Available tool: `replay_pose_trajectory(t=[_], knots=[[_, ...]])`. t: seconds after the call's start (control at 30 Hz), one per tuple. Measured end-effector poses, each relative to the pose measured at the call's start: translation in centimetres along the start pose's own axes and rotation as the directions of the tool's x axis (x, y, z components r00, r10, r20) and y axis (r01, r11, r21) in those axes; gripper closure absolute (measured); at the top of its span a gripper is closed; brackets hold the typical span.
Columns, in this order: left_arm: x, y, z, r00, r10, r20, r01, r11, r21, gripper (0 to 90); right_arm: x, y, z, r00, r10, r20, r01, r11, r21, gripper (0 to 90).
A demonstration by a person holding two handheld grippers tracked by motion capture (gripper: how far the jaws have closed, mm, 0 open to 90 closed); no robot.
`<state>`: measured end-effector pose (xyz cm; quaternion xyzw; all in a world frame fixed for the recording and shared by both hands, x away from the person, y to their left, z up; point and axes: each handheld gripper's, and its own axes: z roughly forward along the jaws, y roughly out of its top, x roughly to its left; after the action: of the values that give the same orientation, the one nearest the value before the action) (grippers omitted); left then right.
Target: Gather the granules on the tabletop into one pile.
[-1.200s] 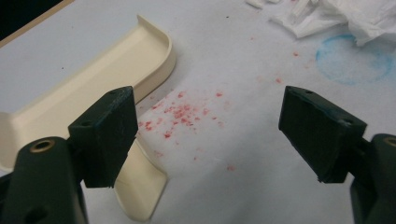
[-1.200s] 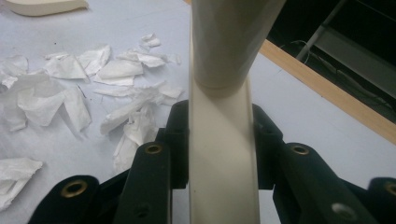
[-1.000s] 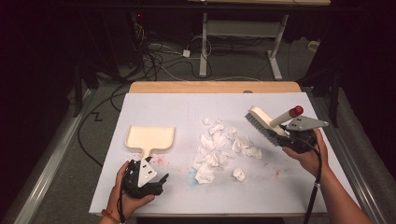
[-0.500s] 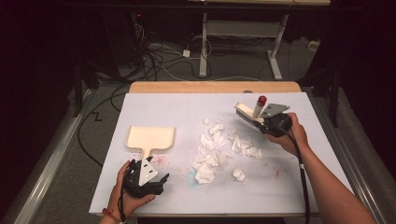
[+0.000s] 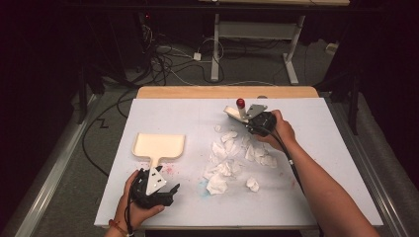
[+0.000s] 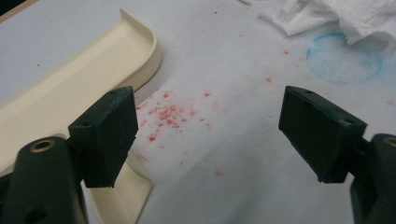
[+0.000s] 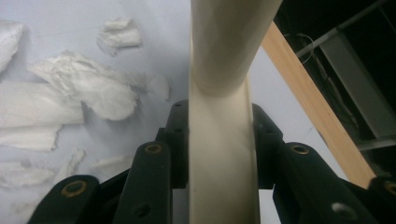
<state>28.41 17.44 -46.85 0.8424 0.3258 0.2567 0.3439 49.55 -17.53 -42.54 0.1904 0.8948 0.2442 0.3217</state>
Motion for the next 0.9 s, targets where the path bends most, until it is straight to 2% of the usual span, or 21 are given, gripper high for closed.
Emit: replay_pose_trajectory(t=[0.07,0.1,0.17,0.23,0.33,0.4,0.43,0.47,0.6,0.67,0.73,0.8,0.9], knots=[[0.0,0.0,0.0,1.0,0.002,0.005,-0.002,1.0,0.003,19.8,0.5,0.3,0.3,0.9994,-0.031,-0.017,0.031,0.999,-0.011,68.0],[-0.1,-0.1,0.0,0.9999,-0.01,0.011,0.01,0.9999,0.01,19.8,0.7,0.5,0.3,0.9989,-0.043,-0.016,0.043,0.999,-0.016,68.0],[0.0,-0.1,0.0,0.9998,-0.012,0.013,0.012,0.9999,0.011,19.8,1.0,0.5,0.2,0.9985,-0.046,-0.031,0.045,0.998,-0.033,67.9],[0.0,-0.1,0.0,0.9999,-0.012,0.012,0.012,0.9999,0.01,19.8,1.3,0.4,-0.1,0.9969,-0.041,-0.068,0.036,0.997,-0.075,67.9],[-0.1,0.0,0.0,1.0,0.003,0.008,-0.003,1.0,0.003,19.8,2.1,0.4,-0.6,0.992,-0.075,-0.102,0.065,0.994,-0.093,67.9],[-0.2,0.0,-0.1,0.9999,-0.004,0.015,0.004,0.9999,0.01,19.8,3.0,0.3,-1.1,0.9856,-0.113,-0.126,0.098,0.988,-0.115,67.8],[-0.3,0.0,-0.1,0.9999,0.001,0.015,-0.001,0.9999,0.013,19.8,3.5,0.2,-1.4,0.9829,-0.112,-0.146,0.096,0.989,-0.115,67.8],[-0.3,0.1,-0.1,0.9998,0.003,0.017,-0.004,0.9999,0.012,19.8,3.7,0.1,-1.7,0.9793,-0.139,-0.147,0.121,0.985,-0.125,67.8],[-0.5,0.2,-0.1,0.9997,0.011,0.022,-0.011,0.9998,0.015,19.8,4.9,-0.4,-3.0,0.9694,-0.159,-0.187,0.13,0.979,-0.158,67.8],[-0.6,0.2,-0.1,0.9997,0.014,0.021,-0.014,0.9998,0.015,19.8,5.2,-0.7,-3.7,0.9589,-0.182,-0.218,0.143,0.972,-0.185,67.8],[-0.7,0.3,-0.1,0.9995,0.017,0.027,-0.018,0.9997,0.015,19.8,5.7,-1.0,-4.5,0.9556,-0.188,-0.227,0.144,0.97,-0.196,67.8],[-0.8,0.4,-0.1,0.9993,0.024,0.028,-0.025,0.9996,0.017,19.8,6.2,-1.4,-5.2,0.9474,-0.202,-0.248,0.152,0.966,-0.208,67.8],[-0.9,0.4,0.0,0.999,0.029,0.035,-0.029,0.9994,0.019,19.8,7.0,-1.9,-6.2,0.9544,-0.184,-0.235,0.134,0.967,-0.215,67.8]])
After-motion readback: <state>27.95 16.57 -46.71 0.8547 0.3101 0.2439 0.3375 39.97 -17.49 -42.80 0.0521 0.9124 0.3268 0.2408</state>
